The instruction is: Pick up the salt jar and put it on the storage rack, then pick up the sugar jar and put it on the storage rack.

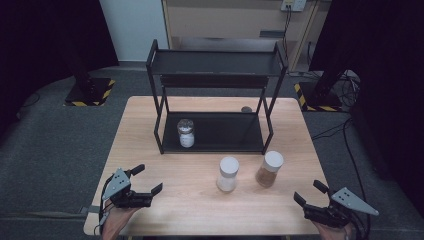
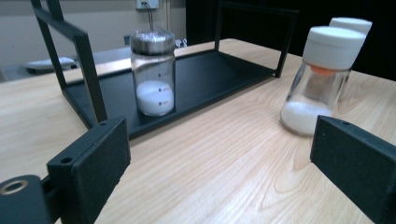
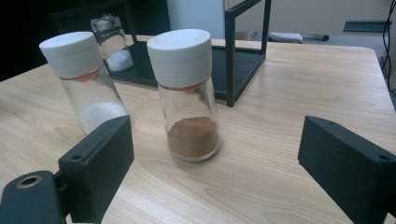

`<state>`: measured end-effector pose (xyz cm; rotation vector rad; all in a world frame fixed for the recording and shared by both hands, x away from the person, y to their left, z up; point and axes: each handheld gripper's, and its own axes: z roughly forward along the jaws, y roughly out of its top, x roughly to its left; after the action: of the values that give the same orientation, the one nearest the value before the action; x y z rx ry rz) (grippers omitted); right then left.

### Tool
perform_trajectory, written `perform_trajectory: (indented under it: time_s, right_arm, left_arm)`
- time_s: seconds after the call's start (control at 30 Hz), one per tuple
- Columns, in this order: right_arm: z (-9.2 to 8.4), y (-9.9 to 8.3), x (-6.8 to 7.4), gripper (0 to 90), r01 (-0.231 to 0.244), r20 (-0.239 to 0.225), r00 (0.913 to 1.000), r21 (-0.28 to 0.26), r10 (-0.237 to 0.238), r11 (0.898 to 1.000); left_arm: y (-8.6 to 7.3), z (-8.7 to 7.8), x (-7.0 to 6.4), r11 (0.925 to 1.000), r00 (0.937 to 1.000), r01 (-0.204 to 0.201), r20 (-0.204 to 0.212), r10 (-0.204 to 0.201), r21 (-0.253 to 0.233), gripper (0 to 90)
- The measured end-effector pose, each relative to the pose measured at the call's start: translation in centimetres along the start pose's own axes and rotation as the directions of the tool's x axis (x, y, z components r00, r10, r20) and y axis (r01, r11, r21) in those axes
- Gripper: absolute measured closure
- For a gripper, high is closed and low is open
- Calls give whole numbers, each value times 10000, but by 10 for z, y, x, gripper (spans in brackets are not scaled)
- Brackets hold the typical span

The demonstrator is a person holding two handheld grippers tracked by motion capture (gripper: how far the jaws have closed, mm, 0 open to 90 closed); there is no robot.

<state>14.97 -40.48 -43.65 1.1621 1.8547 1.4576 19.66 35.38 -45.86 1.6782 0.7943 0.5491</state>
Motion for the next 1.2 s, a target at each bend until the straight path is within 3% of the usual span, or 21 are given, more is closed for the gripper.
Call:
perform_trajectory:
  time_s: [0.33, 1.2]
  right_arm:
    - [0, 0, 0, 109, -14, 3, 10000, 9, 14, 10000]
    - [0, 0, 0, 107, 5, -33, 10000, 7, -5, 10000]
  left_arm:
    - [-11, -6, 5, 9997, 9998, 165, -60, -166, -205, 40]
    - [-12, -7, 4, 9997, 9998, 158, -112, -161, -192, 36]
